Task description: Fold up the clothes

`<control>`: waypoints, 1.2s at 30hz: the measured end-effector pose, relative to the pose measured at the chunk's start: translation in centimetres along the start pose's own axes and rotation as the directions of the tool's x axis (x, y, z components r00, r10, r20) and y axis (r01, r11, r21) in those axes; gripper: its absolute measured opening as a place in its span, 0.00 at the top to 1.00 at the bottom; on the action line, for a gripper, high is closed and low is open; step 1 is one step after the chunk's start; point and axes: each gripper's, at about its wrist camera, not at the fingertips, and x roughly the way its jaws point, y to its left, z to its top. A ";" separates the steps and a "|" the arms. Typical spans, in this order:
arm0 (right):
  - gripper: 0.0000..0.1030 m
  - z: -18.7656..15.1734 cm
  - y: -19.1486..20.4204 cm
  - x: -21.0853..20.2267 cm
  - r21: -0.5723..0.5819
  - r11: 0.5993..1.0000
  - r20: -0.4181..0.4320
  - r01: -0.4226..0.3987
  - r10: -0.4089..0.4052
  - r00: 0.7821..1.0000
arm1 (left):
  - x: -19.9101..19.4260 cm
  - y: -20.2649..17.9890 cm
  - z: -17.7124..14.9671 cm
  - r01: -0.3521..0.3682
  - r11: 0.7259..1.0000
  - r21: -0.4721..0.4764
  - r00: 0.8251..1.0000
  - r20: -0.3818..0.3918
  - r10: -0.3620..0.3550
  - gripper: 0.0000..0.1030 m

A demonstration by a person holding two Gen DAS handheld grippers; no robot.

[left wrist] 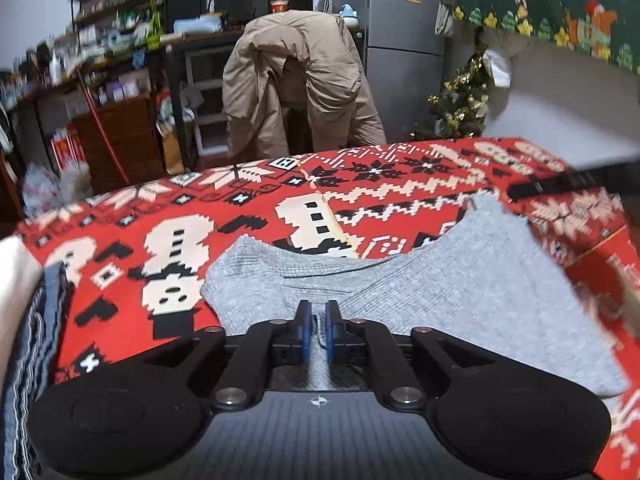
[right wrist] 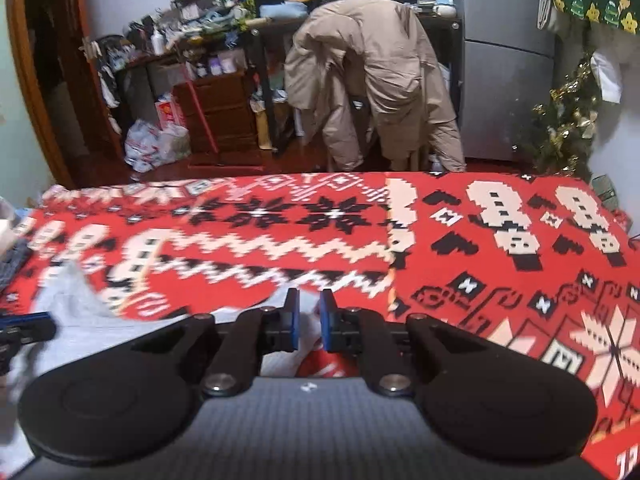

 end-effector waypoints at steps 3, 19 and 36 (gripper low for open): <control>0.89 -2.3 1.8 -3.2 -0.034 0.998 -0.030 -0.053 0.052 0.998 | -1.8 0.4 0.2 0.014 1.000 -0.011 1.000 0.002 -0.014 0.79; 0.89 -10.8 10.4 -10.8 -0.213 0.968 -0.135 -0.131 0.103 0.985 | -9.8 -4.5 -7.5 0.127 0.983 0.135 0.991 -0.064 -0.119 0.90; 0.97 -12.7 13.1 -10.5 -0.074 0.995 -0.037 -0.060 0.057 0.998 | -8.9 -7.6 -7.4 0.102 0.973 0.209 0.994 0.017 -0.107 0.90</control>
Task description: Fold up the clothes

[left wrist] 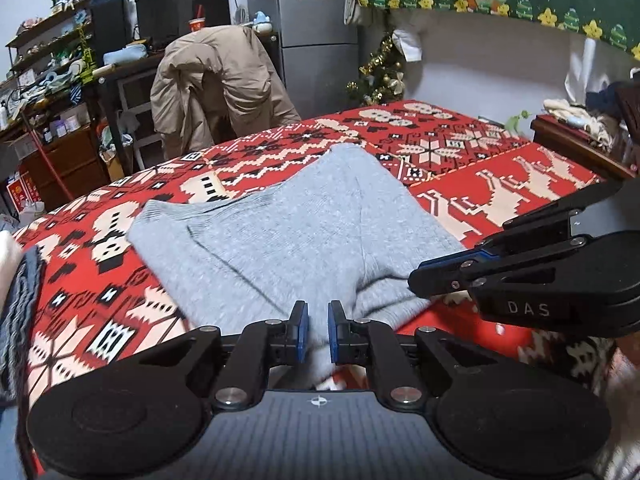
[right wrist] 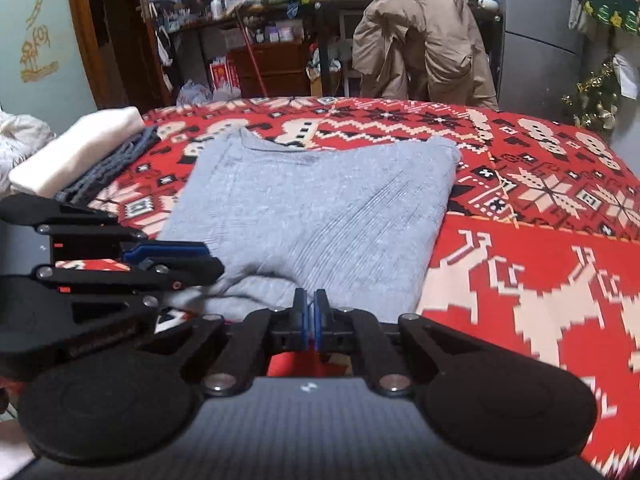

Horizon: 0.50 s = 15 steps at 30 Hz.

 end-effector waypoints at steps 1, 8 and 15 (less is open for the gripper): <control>0.96 -0.1 0.2 -0.3 0.003 1.000 0.018 -0.007 0.007 1.000 | -0.4 -0.2 -0.3 -0.022 1.000 0.017 1.000 0.008 0.022 0.89; 0.95 -1.2 2.7 1.2 -0.056 0.998 0.045 -0.012 0.014 0.999 | -0.5 0.2 -2.6 -0.067 0.997 -0.029 0.998 -0.013 0.067 0.86; 0.90 -1.1 3.6 -0.5 -0.095 0.995 0.052 -0.035 0.040 0.998 | -2.2 -0.3 -2.6 -0.015 0.999 -0.032 1.000 0.011 0.016 0.86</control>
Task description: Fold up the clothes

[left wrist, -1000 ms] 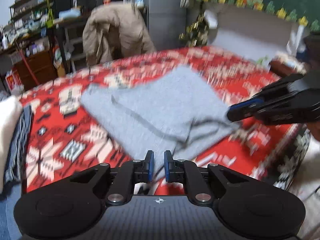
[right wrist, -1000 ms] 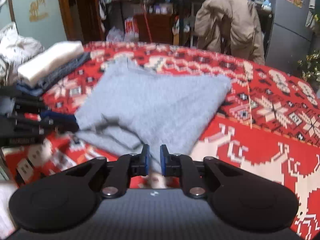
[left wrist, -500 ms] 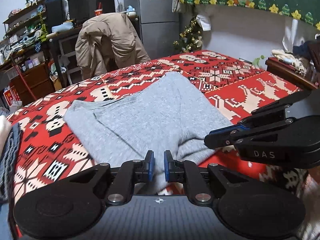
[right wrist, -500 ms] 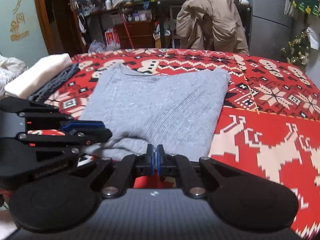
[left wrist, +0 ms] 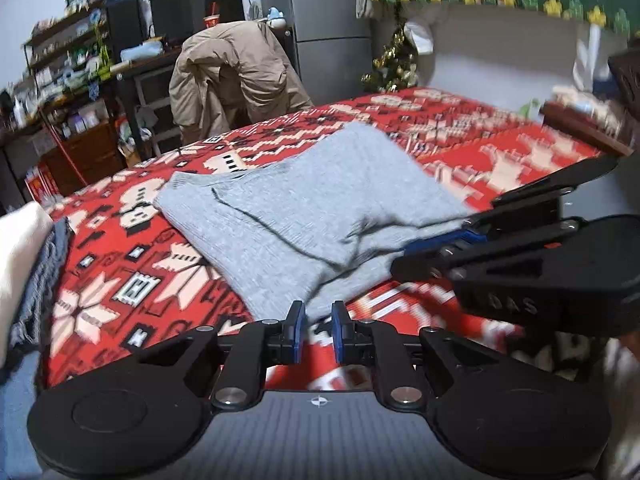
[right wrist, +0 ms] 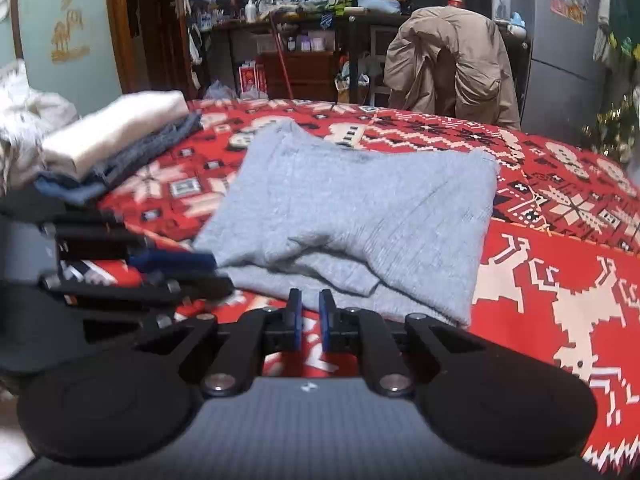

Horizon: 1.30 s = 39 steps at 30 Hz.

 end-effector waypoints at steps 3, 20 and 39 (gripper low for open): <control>0.90 0.9 0.2 0.4 -0.009 1.000 0.027 -0.010 0.010 1.000 | 0.3 -0.8 0.6 -0.005 0.998 0.058 1.000 0.026 0.003 0.87; 0.94 0.5 -1.7 1.1 0.061 0.998 -0.005 0.008 -0.008 1.000 | 1.9 0.9 1.3 0.008 1.000 -0.001 0.999 0.036 -0.008 0.90; 0.92 -0.6 -6.0 -1.0 0.136 0.984 -0.057 0.112 -0.105 0.993 | 2.8 -1.6 1.5 0.032 0.996 0.084 0.999 -0.003 -0.032 0.89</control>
